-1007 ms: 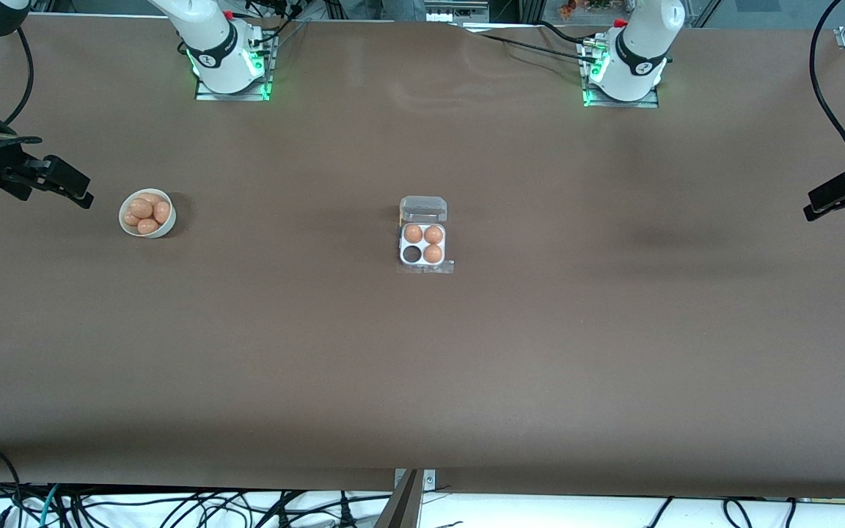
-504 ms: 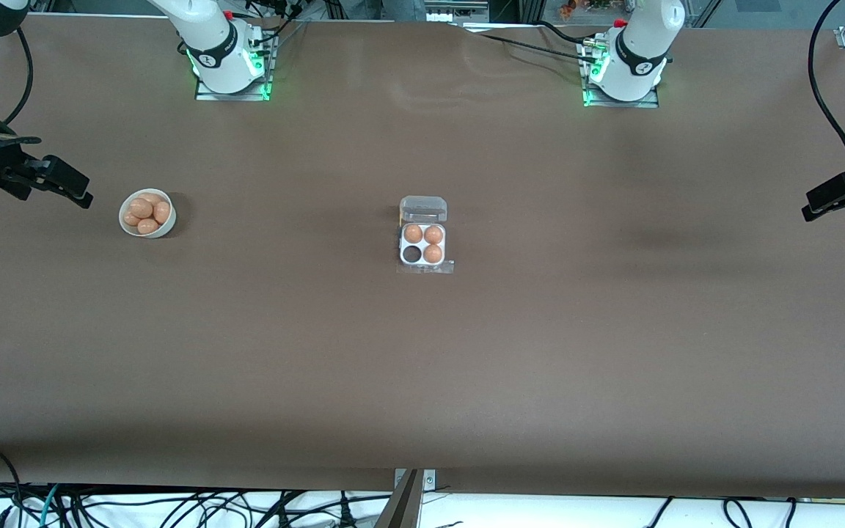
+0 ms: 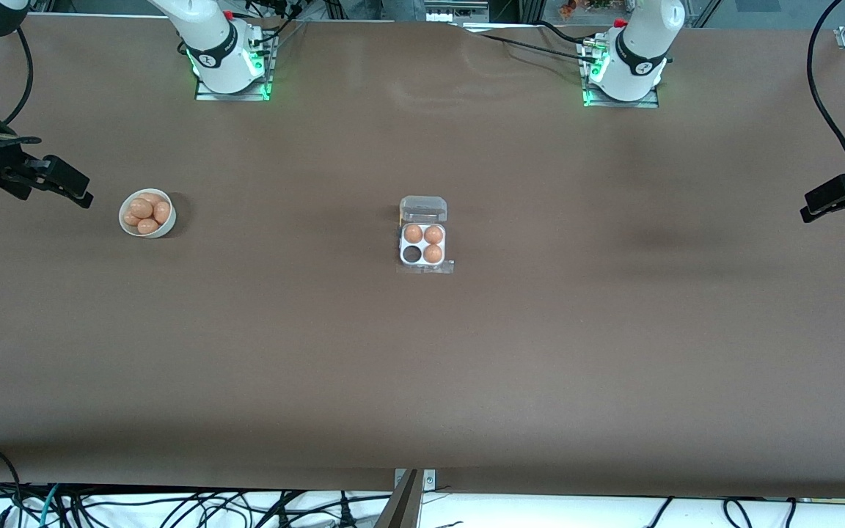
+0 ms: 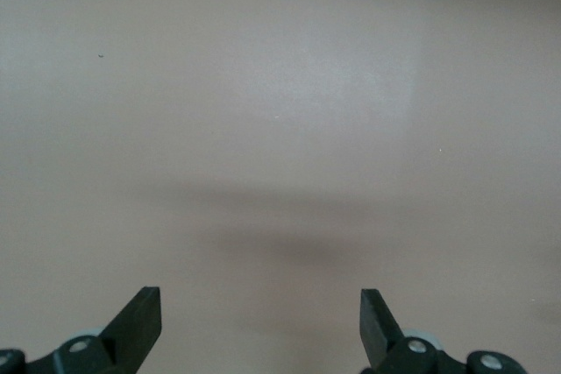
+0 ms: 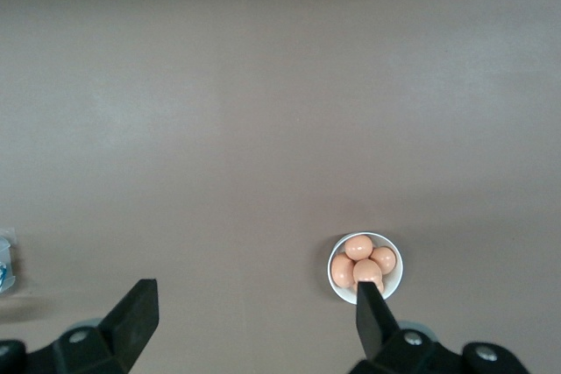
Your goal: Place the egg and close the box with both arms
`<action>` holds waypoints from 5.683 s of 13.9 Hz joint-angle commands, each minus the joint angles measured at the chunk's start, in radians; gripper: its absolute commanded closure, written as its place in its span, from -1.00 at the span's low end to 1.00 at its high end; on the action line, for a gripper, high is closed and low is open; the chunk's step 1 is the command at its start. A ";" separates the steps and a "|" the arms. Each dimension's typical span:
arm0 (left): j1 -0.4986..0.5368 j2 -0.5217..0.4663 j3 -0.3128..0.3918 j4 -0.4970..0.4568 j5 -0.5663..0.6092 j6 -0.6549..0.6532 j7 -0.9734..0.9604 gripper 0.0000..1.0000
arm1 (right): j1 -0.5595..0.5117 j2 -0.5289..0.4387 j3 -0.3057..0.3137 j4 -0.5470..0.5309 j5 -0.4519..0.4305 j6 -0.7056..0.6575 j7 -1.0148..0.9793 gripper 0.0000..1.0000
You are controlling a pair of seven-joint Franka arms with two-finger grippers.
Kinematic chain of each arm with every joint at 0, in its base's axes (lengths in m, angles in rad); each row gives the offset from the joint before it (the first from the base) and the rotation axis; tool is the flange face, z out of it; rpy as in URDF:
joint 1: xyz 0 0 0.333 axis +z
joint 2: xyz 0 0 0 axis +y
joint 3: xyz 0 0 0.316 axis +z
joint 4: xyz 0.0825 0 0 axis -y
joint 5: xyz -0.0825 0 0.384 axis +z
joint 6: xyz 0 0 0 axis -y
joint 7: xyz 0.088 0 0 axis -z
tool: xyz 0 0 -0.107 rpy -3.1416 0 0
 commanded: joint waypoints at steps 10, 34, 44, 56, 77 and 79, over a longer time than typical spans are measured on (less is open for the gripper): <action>-0.006 0.029 -0.003 0.029 0.022 -0.016 0.006 -1.00 | 0.000 -0.018 0.002 -0.013 0.009 -0.007 -0.001 -1.00; -0.017 0.029 -0.021 0.029 0.013 -0.019 0.007 -1.00 | -0.002 0.011 0.005 -0.010 -0.004 -0.018 -0.004 -1.00; -0.018 0.030 -0.027 0.023 0.013 -0.021 0.007 -1.00 | -0.005 0.050 -0.009 -0.343 -0.076 0.201 -0.011 -1.00; -0.020 0.033 -0.027 0.029 0.017 -0.033 0.006 -1.00 | -0.006 0.031 -0.193 -0.768 -0.136 0.718 -0.211 -1.00; -0.020 0.039 -0.027 0.028 0.013 -0.033 0.004 -1.00 | -0.006 0.125 -0.226 -0.803 -0.136 0.732 -0.337 -0.84; -0.020 0.042 -0.027 0.029 0.013 -0.033 0.010 -1.00 | -0.006 0.133 -0.226 -0.801 -0.136 0.734 -0.340 -0.69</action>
